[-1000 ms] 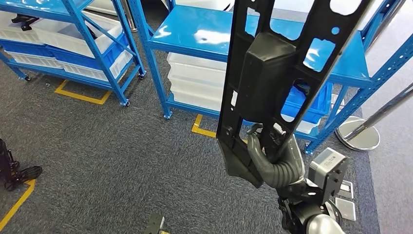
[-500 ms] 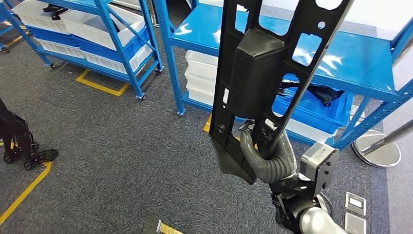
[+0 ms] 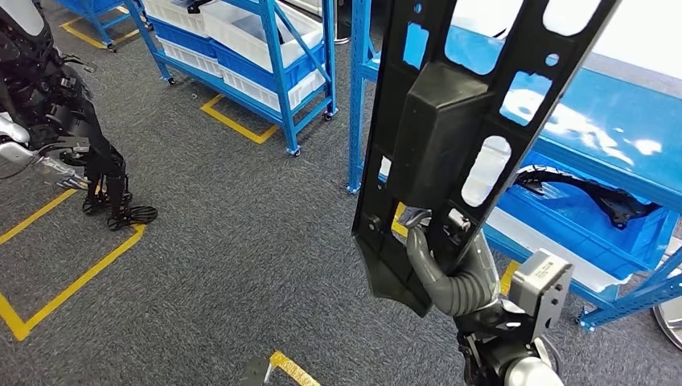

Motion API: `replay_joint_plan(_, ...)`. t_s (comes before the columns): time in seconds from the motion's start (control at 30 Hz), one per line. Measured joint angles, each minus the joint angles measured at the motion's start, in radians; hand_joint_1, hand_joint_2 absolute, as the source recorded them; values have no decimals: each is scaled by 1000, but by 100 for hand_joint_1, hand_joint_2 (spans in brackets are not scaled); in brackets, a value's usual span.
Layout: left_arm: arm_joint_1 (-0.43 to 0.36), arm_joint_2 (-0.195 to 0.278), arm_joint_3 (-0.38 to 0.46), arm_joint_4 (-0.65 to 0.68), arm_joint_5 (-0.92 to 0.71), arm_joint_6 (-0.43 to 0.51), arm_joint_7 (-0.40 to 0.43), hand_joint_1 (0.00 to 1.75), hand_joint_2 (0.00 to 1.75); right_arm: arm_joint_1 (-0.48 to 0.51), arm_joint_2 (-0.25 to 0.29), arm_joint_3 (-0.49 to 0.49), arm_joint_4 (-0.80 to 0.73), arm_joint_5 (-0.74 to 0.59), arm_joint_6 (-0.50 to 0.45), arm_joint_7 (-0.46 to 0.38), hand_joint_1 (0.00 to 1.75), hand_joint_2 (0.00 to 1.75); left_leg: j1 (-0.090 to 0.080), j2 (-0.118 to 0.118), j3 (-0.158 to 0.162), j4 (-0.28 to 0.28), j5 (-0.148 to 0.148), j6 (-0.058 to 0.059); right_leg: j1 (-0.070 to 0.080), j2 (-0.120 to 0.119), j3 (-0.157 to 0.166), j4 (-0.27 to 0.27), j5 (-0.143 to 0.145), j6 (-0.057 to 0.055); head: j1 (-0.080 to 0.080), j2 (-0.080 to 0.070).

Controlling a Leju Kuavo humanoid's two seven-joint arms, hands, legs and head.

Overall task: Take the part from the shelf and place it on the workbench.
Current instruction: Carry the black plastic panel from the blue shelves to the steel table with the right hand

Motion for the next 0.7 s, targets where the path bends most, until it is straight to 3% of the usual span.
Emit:
replay_joint_plan(0.03, 0, 0, 0, 0, 0, 0, 0, 0, 175, 2, 0, 0, 0, 0, 0, 0, 175, 175, 2, -8, -5, 1, 1, -6, 1, 1, 0, -2, -2, -2, -1, 0)
replay_joint_plan(0.1, 1, 0, -1, 0, -1, 1, 0, 0, 175, 3, 2, 0, 0, 0, 1, -1, 175, 175, 5, -19, -8, 4, 0, -16, 2, -21, 3, -7, 0, -11, -3, 0)
replay_joint_plan(0.17, 0, 1, -1, 0, 0, 2, 0, 0, 175, 3, 4, -1, 0, 0, 1, -1, 175, 175, 2, 17, -25, 48, -28, -27, 0, -46, 9, -14, 2, -21, -13, 0)
replay_joint_plan(0.23, 0, 1, -2, 1, 0, 2, 1, 0, 175, 5, 5, -2, 0, 0, 1, -2, 175, 175, 4, 73, -78, 162, -89, -37, 2, -73, 14, -16, -1, -28, -27, 0)
replay_joint_plan(0.3, 0, 1, -2, 1, 0, 2, 2, 0, 175, 6, 6, -2, 1, 0, 2, -2, 175, 175, 11, 93, -131, 268, -127, -42, 5, -101, 15, -16, -4, -30, -35, 0)
replay_joint_plan(0.33, 0, 1, -2, 1, 0, 2, 3, 0, 175, 6, 6, -2, 1, 0, 3, -2, 175, 175, 13, 97, -137, 278, -121, -43, 6, -115, 17, -16, -6, -30, -39, 0)
replay_joint_plan(0.4, 0, 1, -2, 1, 0, 3, 5, 0, 175, 5, 8, -2, 2, -1, 6, -2, 175, 175, 14, 109, -91, 187, -63, -40, 6, -139, 23, -16, -11, -27, -48, 0)
replay_joint_plan(0.47, 0, 1, -2, 1, -1, 5, 6, 0, 175, 3, 11, -2, 2, -2, 9, -3, 175, 175, 5, 153, -27, 53, -11, -30, 8, -160, 30, -16, -17, -22, -56, 0)
replay_joint_plan(0.53, 0, 1, -2, 1, -1, 6, 7, 0, 175, 2, 13, -2, 2, -4, 11, -4, 175, 175, -5, 179, -7, -1, -1, -21, 11, -178, 34, -17, -20, -13, -58, 0)
replay_joint_plan(0.6, 1, 2, -2, 1, 0, 6, 7, 0, 175, 1, 14, -2, 3, -6, 14, -6, 175, 175, -7, 157, -9, -8, 2, -13, 12, -198, 38, -21, -24, -2, -56, 0)
replay_joint_plan(0.63, 2, 2, -2, 1, 0, 7, 8, 0, 175, -1, 15, -2, 4, -7, 15, -7, 175, 175, -4, 145, -5, -15, 5, -7, 10, -192, 41, -17, -30, 2, -55, 0)
replay_joint_plan(0.7, 1, 1, -2, 1, 0, 8, 8, 0, 175, -4, 17, -3, 5, -8, 19, -11, 175, 175, 3, 122, 4, -28, 13, 5, 7, -145, 20, 42, -67, 7, -47, 0)
